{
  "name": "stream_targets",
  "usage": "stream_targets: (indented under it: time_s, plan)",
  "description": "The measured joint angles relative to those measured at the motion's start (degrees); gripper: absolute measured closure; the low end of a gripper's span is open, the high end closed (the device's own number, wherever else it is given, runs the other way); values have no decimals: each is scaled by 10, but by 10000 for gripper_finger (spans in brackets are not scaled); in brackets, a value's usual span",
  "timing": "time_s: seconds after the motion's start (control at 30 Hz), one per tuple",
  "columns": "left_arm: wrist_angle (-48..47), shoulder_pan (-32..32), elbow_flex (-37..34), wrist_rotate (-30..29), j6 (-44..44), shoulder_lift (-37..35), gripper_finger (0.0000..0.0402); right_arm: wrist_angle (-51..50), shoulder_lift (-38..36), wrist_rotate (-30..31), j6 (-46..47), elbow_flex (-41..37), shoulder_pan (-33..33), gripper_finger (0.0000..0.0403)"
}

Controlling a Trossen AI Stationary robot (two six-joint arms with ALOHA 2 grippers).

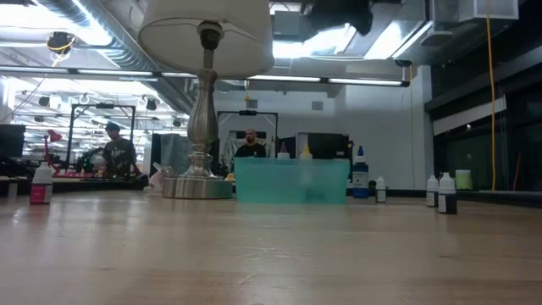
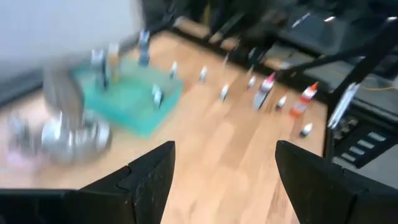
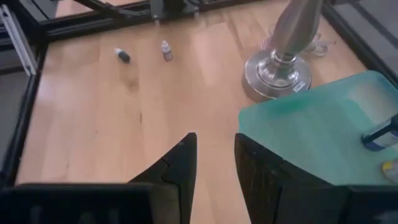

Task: Pick & Place food coloring
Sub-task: Put the top left small red food coloring bottle into the green bin

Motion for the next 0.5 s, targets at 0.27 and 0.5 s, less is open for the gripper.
stream_targets:
  time_s: [0.27,0.5]
  plan:
    - [0,-2,-118,175,-239,29,132,-3,5,62,60,0,69,292]
    - [14,-5,-165,306,-336,92,132,9,4,110,66,0,85,292]
